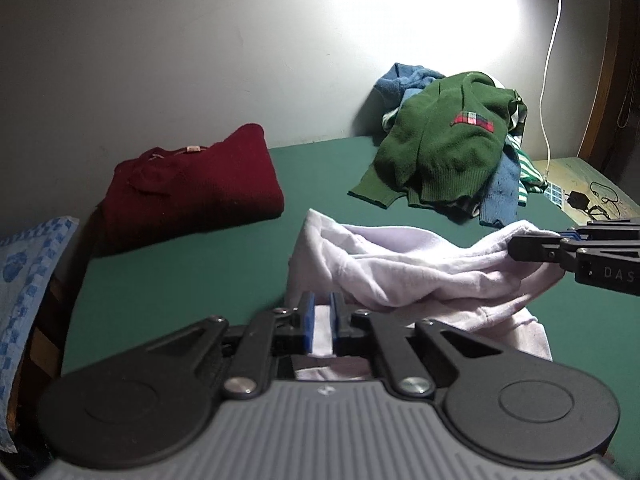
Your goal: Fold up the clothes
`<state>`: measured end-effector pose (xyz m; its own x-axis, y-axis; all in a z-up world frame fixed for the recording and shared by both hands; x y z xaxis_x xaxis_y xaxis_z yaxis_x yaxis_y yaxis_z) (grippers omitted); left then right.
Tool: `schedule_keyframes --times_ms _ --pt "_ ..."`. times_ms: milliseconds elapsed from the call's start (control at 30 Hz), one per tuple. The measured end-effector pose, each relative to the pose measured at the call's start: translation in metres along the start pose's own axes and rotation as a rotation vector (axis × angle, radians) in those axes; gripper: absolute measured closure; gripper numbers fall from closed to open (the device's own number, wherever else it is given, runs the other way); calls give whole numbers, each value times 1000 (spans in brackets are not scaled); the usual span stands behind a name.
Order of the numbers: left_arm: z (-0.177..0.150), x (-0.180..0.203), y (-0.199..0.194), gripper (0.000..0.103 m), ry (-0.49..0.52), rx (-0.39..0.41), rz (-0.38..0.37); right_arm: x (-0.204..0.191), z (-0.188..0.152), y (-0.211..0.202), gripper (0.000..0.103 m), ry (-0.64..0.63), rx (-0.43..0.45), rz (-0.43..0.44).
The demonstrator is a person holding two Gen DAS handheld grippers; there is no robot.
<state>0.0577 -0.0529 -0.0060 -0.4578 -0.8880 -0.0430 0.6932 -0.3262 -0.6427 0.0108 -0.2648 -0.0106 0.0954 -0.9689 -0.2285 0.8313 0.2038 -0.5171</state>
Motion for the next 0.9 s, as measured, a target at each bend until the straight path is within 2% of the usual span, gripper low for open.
schedule_keyframes --times_ms 100,167,233,367,433,467,567,700,767,800,833,900 --pt "-2 0 12 94 17 -25 -3 3 -5 6 92 7 -12 -13" --pt "2 -3 21 77 30 -33 -39 4 -8 9 91 6 -23 -22" --pt "9 -9 28 46 31 -32 -68 5 -11 9 91 8 -31 -22" --pt "32 -17 40 37 55 -3 -107 7 -15 12 91 3 -51 -22" --pt "42 -19 51 26 77 -11 -129 9 -16 15 91 12 -64 -20" --pt "45 -20 60 23 86 -24 -136 10 -16 17 91 17 -70 -19" --pt "47 -22 88 26 113 -85 -147 13 -17 20 89 31 -85 -20" --pt "41 -21 108 47 127 -137 -219 19 -19 27 85 55 -115 -20" --pt "40 -22 111 51 111 -138 -254 22 -19 30 81 81 -130 -18" --pt "40 -23 112 59 104 -136 -267 23 -18 31 79 97 -138 -17" --pt "40 -24 113 74 97 -134 -278 25 -18 33 74 112 -146 -16" --pt "40 -26 114 86 82 -132 -285 27 -18 36 64 144 -161 -14"
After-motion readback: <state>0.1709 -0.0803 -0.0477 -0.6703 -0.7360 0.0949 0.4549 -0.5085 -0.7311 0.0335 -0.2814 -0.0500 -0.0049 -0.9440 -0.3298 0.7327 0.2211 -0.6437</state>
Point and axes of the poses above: each gripper's, at about its wrist camera, not at the fingertips, and y roughly the way its jaws point, x to its right, z to its top, the point moved 4 cm from there along y, roughly the way its jaws point, and after that the axes turned 3 degrees about y, right-handed, at the moved point
